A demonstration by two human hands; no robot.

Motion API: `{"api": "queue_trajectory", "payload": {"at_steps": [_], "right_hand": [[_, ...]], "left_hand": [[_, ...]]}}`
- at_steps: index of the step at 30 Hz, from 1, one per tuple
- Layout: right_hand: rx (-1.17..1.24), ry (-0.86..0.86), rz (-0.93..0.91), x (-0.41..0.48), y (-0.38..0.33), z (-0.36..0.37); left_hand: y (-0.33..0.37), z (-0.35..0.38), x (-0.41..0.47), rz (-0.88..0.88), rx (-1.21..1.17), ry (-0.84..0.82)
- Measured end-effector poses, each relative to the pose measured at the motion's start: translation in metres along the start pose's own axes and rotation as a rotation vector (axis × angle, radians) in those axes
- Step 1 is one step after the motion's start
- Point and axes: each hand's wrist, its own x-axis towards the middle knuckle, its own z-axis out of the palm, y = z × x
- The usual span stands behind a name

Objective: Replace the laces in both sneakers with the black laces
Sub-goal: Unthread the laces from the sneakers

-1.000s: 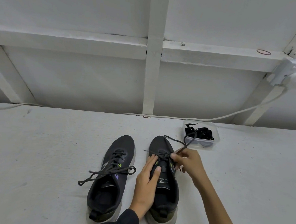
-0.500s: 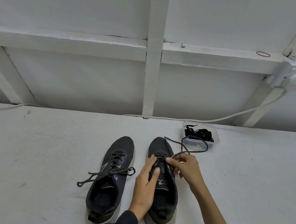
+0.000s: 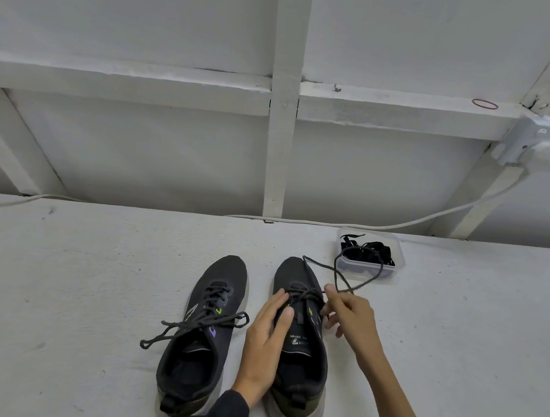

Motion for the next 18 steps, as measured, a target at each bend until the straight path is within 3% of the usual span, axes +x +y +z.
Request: {"api": "queue_trajectory", "payload": {"at_steps": [8,18], "right_hand": [[0.143,0.095,-0.076,-0.036,0.016,0.033],[0.207,-0.039,-0.014,-0.037,0.017,0.04]], "left_hand": [[-0.001,-0.01,0.031,0.089,0.226,0.083],[0.006,-0.008,0.046,0.185,0.634,0.034]]}}
